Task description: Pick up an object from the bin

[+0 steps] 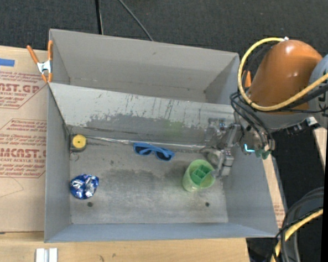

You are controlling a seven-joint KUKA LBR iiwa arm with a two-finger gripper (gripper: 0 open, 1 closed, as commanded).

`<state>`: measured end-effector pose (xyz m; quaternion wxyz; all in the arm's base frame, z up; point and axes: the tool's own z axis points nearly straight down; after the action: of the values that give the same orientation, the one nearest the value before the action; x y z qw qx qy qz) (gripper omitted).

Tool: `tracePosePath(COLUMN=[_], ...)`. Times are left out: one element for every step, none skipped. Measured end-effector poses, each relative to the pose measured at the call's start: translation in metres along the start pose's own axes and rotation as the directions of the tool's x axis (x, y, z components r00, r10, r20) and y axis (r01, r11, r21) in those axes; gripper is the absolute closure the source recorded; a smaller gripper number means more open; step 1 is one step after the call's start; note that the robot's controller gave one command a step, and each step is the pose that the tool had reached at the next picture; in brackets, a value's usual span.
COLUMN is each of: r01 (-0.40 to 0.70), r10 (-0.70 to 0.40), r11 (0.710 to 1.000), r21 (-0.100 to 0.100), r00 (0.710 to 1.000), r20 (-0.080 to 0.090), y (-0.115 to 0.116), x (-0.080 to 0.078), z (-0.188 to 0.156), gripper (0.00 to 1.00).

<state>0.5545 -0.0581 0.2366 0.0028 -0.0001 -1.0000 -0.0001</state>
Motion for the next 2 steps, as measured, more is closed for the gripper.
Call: tracePosePath(r01=[0.055,0.147], r10=[-0.055,-0.147], r11=[0.998,0.989], r21=[0.0,-0.003], r00=[0.998,0.989], r20=[0.001,-0.005], y=[-0.004,-0.034], x=[-0.031,-0.028], z=[0.105,0.166], gripper=[0.0,0.0])
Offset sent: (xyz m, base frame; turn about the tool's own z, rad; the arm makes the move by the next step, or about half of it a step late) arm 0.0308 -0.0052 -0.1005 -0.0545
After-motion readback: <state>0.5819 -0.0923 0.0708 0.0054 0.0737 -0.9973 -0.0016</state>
